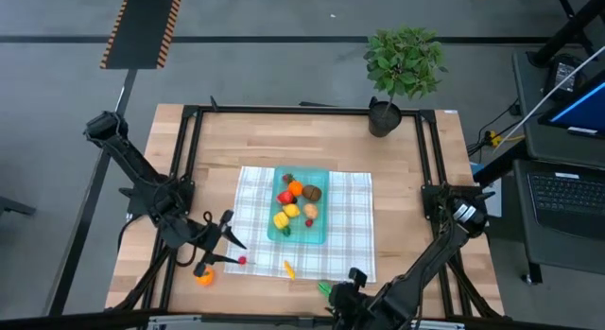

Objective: Pick and placing Produce into tupperware
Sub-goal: Put the green pea into the blue bin

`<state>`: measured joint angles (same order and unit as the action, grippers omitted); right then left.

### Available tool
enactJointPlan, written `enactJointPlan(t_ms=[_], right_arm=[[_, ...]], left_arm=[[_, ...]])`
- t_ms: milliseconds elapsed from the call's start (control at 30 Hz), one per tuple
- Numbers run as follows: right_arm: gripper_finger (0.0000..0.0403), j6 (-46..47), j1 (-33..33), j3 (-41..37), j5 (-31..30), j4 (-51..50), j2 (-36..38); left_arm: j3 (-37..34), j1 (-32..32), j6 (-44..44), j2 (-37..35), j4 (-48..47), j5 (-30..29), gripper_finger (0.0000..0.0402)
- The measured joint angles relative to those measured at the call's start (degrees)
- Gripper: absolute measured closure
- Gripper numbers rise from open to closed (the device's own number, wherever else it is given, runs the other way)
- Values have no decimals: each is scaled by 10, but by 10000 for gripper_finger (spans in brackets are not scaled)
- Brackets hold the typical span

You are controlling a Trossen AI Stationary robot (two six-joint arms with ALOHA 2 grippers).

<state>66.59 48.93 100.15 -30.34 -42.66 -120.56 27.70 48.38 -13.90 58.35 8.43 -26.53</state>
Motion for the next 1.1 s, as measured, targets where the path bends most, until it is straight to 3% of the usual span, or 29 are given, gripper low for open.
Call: enactJointPlan(t_ms=[233, 500, 1100], right_arm=[[237, -58, 0, -1, 25, 14, -1], [237, -62, 0, -1, 33, 22, -1], [237, -64, -32, -1, 111, -1, -9]], left_arm=[[-8, 8, 5, 0, -2, 0, 223], [-8, 8, 5, 0, -2, 1, 223], [-8, 8, 5, 0, -2, 3, 223]])
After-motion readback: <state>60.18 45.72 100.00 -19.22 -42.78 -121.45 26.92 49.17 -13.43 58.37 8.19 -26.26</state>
